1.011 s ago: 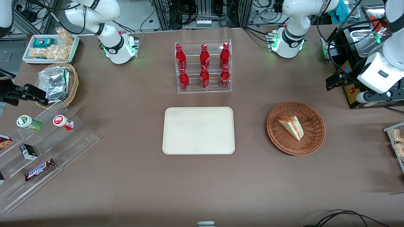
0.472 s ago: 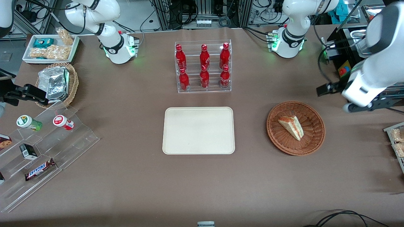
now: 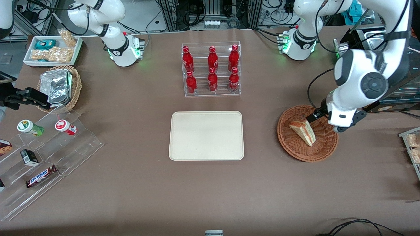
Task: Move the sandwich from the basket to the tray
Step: 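Lower the open left gripper over the wrapped sandwich in the basket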
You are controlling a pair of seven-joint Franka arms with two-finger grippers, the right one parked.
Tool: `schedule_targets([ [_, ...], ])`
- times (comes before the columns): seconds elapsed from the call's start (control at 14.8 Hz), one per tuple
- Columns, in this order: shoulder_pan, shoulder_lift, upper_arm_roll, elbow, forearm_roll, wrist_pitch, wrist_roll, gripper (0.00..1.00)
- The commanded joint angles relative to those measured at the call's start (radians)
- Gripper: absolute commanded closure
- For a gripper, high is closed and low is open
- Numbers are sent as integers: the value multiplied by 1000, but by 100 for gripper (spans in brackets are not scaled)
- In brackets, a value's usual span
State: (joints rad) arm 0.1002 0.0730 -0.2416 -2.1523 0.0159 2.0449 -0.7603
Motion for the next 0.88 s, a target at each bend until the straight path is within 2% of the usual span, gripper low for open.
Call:
schedule_targets([
  [0.0, -17, 39, 4, -47, 3, 92, -85, 0],
  [0.54, -17, 149, 4, -32, 3, 245, -175, 0],
  [0.81, -14, 122, 4, -6, 4, 229, -174, 0],
])
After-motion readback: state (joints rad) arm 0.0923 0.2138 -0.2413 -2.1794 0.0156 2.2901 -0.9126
